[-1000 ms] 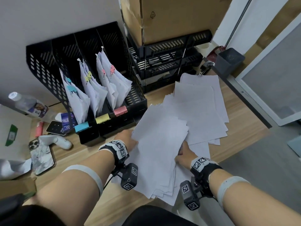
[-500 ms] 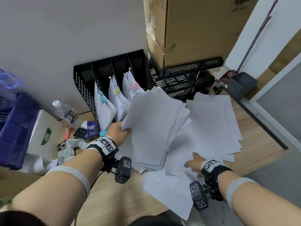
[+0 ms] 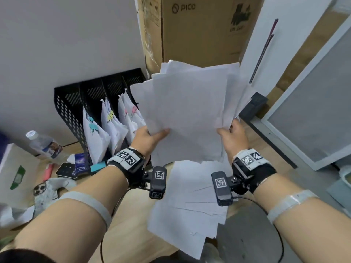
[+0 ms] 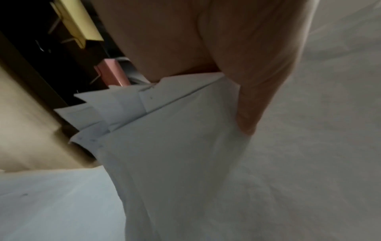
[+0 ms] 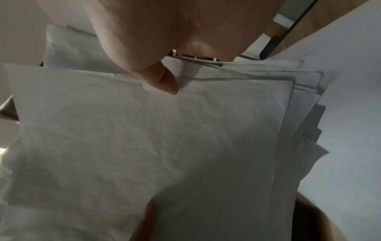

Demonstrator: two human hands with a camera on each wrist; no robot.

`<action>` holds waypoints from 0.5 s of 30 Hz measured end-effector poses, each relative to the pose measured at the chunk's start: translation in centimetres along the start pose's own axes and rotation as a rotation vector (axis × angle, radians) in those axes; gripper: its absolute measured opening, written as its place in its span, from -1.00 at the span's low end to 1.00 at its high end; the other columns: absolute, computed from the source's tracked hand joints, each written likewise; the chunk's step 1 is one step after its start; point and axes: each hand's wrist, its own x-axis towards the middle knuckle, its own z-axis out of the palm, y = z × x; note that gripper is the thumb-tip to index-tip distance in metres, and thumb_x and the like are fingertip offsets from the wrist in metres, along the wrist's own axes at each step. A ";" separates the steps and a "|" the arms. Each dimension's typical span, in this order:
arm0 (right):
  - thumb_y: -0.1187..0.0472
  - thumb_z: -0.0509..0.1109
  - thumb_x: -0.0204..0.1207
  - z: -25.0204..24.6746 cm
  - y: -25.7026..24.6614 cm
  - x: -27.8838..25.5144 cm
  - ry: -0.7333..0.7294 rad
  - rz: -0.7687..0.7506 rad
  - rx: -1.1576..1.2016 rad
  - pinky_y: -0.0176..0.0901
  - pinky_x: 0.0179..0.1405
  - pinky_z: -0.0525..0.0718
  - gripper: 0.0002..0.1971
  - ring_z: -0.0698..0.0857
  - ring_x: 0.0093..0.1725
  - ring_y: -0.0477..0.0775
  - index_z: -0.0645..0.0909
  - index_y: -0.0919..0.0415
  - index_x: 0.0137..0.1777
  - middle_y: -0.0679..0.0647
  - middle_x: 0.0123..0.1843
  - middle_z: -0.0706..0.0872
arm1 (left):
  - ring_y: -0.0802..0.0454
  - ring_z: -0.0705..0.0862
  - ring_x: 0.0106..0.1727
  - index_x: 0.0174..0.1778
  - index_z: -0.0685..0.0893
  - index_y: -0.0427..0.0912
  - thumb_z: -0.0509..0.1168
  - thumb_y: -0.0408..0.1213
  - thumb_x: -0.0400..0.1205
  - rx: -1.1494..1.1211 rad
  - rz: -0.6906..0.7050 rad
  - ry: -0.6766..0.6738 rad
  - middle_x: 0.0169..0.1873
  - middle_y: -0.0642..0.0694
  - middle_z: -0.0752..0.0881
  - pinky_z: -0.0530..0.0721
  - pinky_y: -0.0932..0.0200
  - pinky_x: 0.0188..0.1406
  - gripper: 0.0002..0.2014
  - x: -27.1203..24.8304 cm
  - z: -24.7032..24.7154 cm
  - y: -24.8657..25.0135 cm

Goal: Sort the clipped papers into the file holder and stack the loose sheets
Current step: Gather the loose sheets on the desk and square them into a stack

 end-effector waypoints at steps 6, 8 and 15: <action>0.48 0.33 0.43 -2.6 4.8 -2.1 0.032 0.161 -0.117 -0.34 -0.36 0.49 -0.63 0.62 -0.23 -0.05 0.54 0.16 0.20 -0.03 -0.16 0.67 | -0.02 0.85 0.00 0.12 0.80 -0.23 0.66 -0.38 0.39 0.013 -0.058 -0.042 0.03 -0.19 0.87 0.81 0.14 0.00 -0.62 -1.5 3.9 -4.9; 0.48 0.34 0.44 -2.8 6.2 -2.8 0.007 0.221 -0.137 -0.30 -0.32 0.50 -0.68 0.62 -0.22 0.03 0.57 0.20 0.15 0.07 -0.12 0.69 | -0.13 0.84 0.10 0.14 0.81 -0.22 0.70 -0.29 0.34 -0.008 -0.116 -0.034 0.05 -0.16 0.87 0.76 -0.13 0.25 -0.55 -1.9 4.7 -6.7; 0.35 0.42 0.31 -4.2 7.2 -1.5 0.113 0.283 0.004 0.04 0.07 0.69 -0.80 0.73 0.00 0.26 0.64 0.21 -0.06 0.12 -0.10 0.77 | -0.29 0.79 0.21 0.15 0.82 -0.16 0.69 -0.27 0.35 -0.157 -0.126 -0.072 0.13 -0.23 0.84 0.68 -0.34 0.33 -0.56 -0.6 6.1 -5.9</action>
